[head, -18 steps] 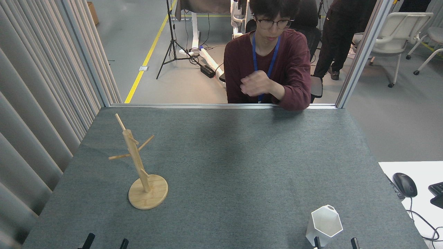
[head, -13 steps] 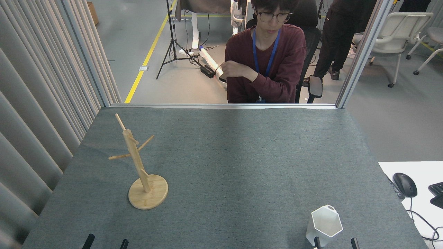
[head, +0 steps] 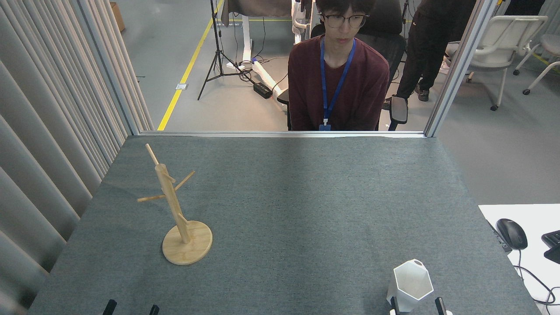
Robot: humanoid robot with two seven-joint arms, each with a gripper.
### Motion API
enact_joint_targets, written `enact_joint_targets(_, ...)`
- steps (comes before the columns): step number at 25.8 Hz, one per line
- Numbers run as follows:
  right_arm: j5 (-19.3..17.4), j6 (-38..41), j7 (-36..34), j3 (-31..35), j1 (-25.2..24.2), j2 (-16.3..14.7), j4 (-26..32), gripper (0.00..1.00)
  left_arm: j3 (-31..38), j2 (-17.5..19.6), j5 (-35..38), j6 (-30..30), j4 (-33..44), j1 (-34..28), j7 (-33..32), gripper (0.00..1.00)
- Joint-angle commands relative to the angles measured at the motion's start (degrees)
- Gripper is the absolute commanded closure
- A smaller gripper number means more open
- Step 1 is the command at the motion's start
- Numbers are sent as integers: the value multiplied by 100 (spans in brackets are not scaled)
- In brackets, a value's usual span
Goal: Hang cup on storage rack
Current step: 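Close the right gripper around the white hexagonal cup near the robot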
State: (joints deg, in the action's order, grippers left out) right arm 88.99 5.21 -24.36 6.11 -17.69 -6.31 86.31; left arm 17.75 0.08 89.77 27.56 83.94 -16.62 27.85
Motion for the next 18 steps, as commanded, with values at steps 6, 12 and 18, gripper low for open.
enact_joint_targets(6, 4, 33, 10, -4, 372, -2, -334, 1, 124, 1, -3, 4, -27, 0, -7, 0)
enact_joint_targets(12, 4, 33, 10, -13, 495, 7, -466, 1, 185, 1, 5, 21, -62, 0, -7, 0)
enact_joint_targets(18, 4, 42, 1, -13, 548, -28, -615, 1, 185, 1, 5, 30, -54, -8, -7, 0)
